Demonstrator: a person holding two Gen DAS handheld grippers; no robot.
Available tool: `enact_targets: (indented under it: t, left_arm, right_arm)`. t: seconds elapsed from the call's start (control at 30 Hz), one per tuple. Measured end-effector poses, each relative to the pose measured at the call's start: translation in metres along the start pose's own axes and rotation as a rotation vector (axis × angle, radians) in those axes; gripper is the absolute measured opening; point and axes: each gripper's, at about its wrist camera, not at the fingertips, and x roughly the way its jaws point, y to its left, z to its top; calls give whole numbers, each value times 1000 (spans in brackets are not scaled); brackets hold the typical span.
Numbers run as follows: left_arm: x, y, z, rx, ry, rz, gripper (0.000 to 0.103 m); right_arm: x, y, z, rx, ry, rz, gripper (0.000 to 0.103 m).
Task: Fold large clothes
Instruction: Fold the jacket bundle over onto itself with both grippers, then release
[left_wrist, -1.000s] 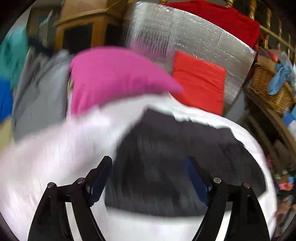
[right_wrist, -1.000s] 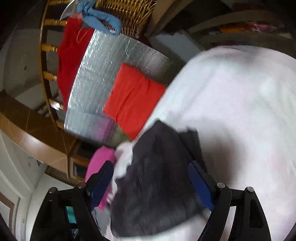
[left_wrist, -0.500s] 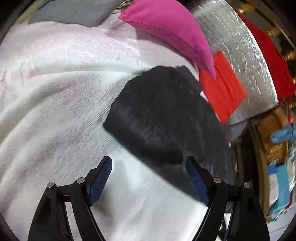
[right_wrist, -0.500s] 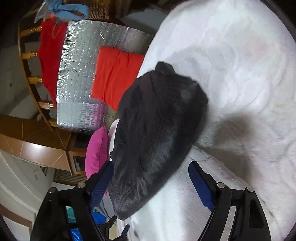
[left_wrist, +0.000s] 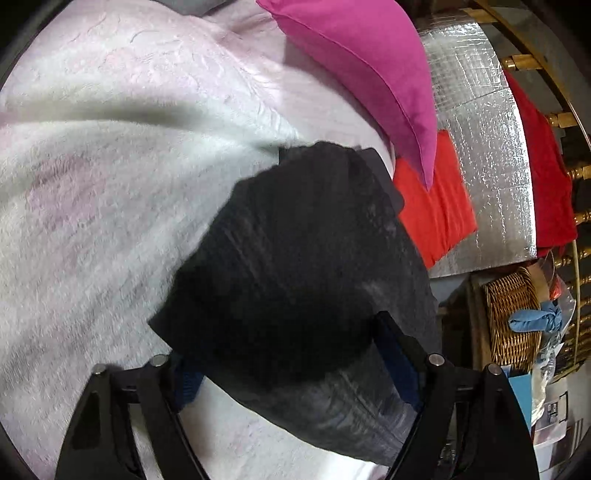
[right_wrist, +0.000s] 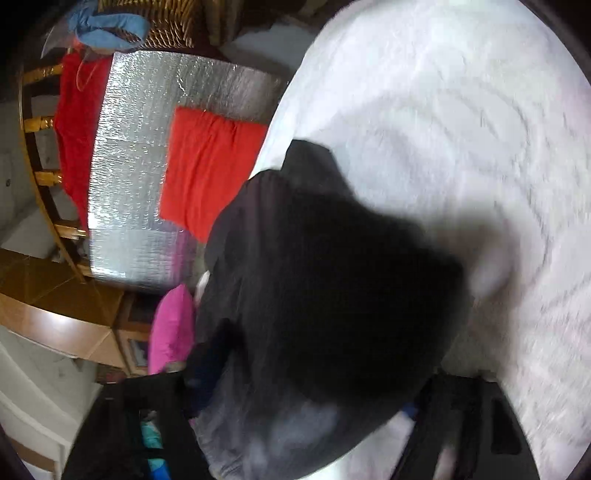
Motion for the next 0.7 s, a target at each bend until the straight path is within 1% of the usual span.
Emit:
enact_targets:
  t: [0.03, 0.1, 0.13, 0.17, 0.2, 0.33, 0.37, 0.57, 0.7]
  left_arm:
    - [1, -1, 1, 13, -5, 18, 69]
    - [0, -1, 1, 16, -12, 19, 54]
    - [0, -2, 1, 13, -16, 20, 52]
    - [-2, -5, 0, 19, -21, 25, 47]
    - [-4, -8, -1, 29, -28, 30, 44]
    - [-13, -21, -6, 61, -57, 42, 40]
    - [-17, -23, -7, 63, -57, 41, 40]
    - [-36, -27, -15, 70, -47, 55, 39]
    - [-48, -20, -27, 67, -25, 66, 39]
  right_arm:
    - [0, -2, 0, 4, -1, 5, 53]
    - [-2, -2, 0, 1, -2, 8, 48]
    - [-4, 0, -2, -15, -8, 3, 45]
    - [-5, 3, -3, -25, -13, -1, 43]
    - [-7, 4, -5, -34, -17, -4, 42]
    - [-17, 8, -8, -40, -17, 6, 40]
    - [-16, 15, -8, -44, -15, 3, 39]
    - [-36, 19, -14, -60, 9, -2, 39]
    - [-50, 13, -22, -65, 36, -10, 39]
